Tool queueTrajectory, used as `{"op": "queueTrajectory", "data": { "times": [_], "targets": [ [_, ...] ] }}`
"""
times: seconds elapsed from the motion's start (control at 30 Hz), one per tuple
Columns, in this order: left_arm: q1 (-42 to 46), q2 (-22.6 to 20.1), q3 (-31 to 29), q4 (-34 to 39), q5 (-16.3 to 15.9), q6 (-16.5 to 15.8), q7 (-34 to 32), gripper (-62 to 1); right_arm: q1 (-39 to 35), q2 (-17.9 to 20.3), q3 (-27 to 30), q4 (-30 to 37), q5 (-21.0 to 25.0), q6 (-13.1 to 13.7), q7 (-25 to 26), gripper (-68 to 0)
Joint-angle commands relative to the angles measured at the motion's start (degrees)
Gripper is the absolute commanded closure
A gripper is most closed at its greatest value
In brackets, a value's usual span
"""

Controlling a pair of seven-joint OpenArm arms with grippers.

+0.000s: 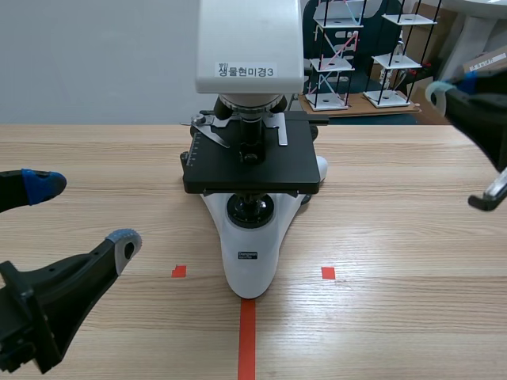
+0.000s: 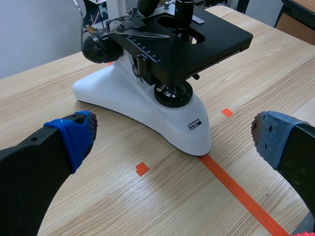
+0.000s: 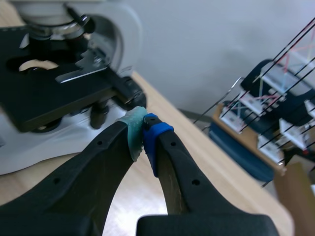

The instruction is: Point at the coarse focus knob

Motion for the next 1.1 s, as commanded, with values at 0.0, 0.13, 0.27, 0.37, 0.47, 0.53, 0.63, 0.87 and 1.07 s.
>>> {"op": "queueTrajectory", "data": {
  "times": [0.0, 0.13, 0.27, 0.37, 0.47, 0.53, 0.63, 0.87, 1.07],
  "targets": [
    [0.09, 0.44, -0.26, 0.46, -0.37, -0.02, -0.81, -62.3, 4.26, 1.79, -1.44, 0.17, 0.57, -0.42, -0.11, -0.7],
    [0.09, 0.44, -0.26, 0.46, -0.37, -0.02, -0.81, -62.3, 13.86, 3.67, -7.74, -3.85, -0.28, -0.39, -0.79, -0.7],
    [0.09, 0.44, -0.26, 0.46, -0.37, -0.02, -0.83, -62.3, 24.28, 3.74, -15.43, -8.90, -0.28, -0.39, -4.33, -0.7],
    [0.09, 0.44, -0.26, 0.46, -0.37, -0.02, -0.83, -62.3, 32.22, 3.72, -21.90, -13.14, -0.33, -0.39, -5.18, -0.7],
    [0.09, 0.44, -0.26, 0.46, -0.37, -0.02, -0.83, -62.3, 39.91, 3.26, -28.39, -17.44, -1.25, -0.39, -5.22, -0.7],
    [0.09, 0.44, -0.26, 0.46, -0.37, -0.02, -0.81, -62.3, 44.76, 2.71, -32.50, -20.20, -1.36, -0.39, -5.68, -0.7],
    [0.09, 0.44, -0.26, 0.46, -0.37, -0.02, -0.83, -62.3, 51.30, 1.25, -37.90, -24.52, -1.38, -0.39, -6.69, -0.7],
    [0.07, 0.42, -0.26, 0.46, -0.37, -0.02, -0.83, -62.3, 62.12, -3.15, -47.87, -33.73, -2.01, -0.35, -6.99, -0.7],
    [-0.07, 0.42, -0.26, 0.44, -0.37, -0.02, -0.83, -62.3, 66.84, -6.03, -52.94, -38.14, -1.99, 0.96, -7.37, -0.7]
  ]
}}
